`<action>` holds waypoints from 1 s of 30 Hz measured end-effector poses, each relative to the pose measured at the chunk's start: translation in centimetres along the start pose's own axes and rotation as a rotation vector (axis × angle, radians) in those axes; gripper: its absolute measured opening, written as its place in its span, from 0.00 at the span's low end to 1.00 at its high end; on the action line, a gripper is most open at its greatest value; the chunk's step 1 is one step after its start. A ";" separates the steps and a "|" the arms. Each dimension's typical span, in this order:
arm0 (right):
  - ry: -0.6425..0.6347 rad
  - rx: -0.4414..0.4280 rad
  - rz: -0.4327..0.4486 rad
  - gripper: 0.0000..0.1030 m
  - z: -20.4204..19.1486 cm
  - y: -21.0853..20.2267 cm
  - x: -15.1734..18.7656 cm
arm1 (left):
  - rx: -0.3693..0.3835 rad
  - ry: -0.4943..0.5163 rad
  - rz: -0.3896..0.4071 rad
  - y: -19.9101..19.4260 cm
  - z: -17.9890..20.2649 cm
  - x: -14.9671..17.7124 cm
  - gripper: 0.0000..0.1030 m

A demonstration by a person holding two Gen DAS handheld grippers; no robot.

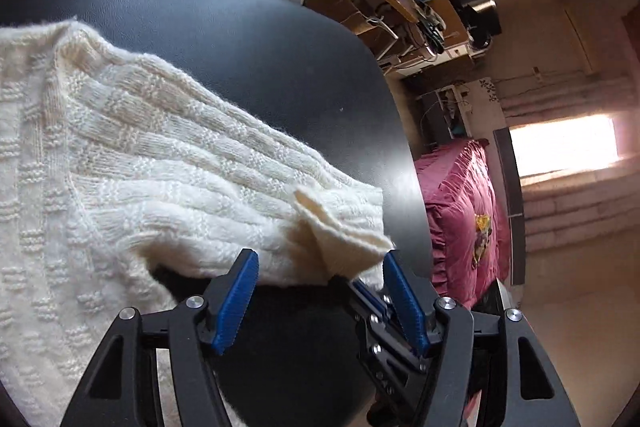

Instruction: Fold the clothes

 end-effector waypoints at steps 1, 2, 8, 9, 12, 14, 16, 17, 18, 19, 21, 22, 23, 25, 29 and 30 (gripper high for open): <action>-0.011 0.006 0.009 0.05 -0.1 -0.2 0.1 | 0.007 -0.011 -0.012 0.6 0.1 -0.3 0.64; -0.028 0.017 0.017 0.05 -0.3 -0.4 0.2 | 0.015 -0.023 -0.024 1.2 0.1 -0.6 0.64; -0.131 0.080 0.048 0.05 -1.5 -0.8 0.7 | 0.050 -0.034 -0.067 3.4 1.4 -1.2 0.58; -0.139 0.082 0.050 0.05 -1.6 -0.7 0.7 | 0.045 -0.028 -0.081 3.7 1.5 -1.1 0.49; -0.150 0.088 0.058 0.05 -1.8 -0.7 0.8 | 0.031 -0.013 -0.121 4.8 1.6 -0.8 0.38; -0.151 0.093 0.062 0.05 -1.7 -0.5 0.8 | 0.021 -0.002 -0.147 5.5 1.7 -0.6 0.38; -0.153 0.102 0.065 0.05 -1.6 -0.5 0.8 | -0.010 0.035 -0.149 5.7 1.7 -0.5 0.07; -0.151 0.108 0.073 0.08 -1.5 -0.6 0.8 | -0.038 0.067 -0.136 5.6 1.6 -0.5 0.07; -0.139 0.100 0.074 0.08 -1.3 -0.7 0.7 | -0.047 0.083 -0.125 5.5 1.7 -0.4 0.06; -0.118 0.082 0.073 0.10 -1.1 -0.9 0.6 | -0.055 0.099 -0.115 5.3 1.7 -0.3 0.06; -0.052 0.043 0.087 0.16 -0.4 -1.7 0.2 | -0.075 0.145 -0.068 4.7 2.3 -0.5 0.06; 0.001 0.017 0.098 0.17 0.2 -2.4 -0.1 | -0.072 0.154 -0.044 4.2 2.6 -0.7 0.06; 0.054 -0.009 0.109 0.17 0.8 -3.0 -0.4 | -0.065 0.159 -0.020 3.7 3.1 -1.0 0.06; 0.217 -0.114 0.123 0.19 2.3 -4.5 -0.7 | -0.063 0.203 0.021 2.1 4.7 -2.0 0.06; 0.635 -0.438 0.099 0.24 6.1 -5.5 0.5 | -0.085 0.304 0.116 -1.6 8.3 -4.3 0.06; 0.724 -0.497 0.091 0.25 6.9 -5.6 1.0 | -0.085 0.315 0.138 -2.7 8.9 -5.0 0.06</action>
Point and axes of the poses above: each gripper's, at about its wrist camera, not at the fingertips, and y roughly the way its jaws point, z to its right, x to its underside, the point moved 6 cm from there along y, roughly the way its jaws point, and after that the axes turned 6 degrees about y, right-handed, at the moved point
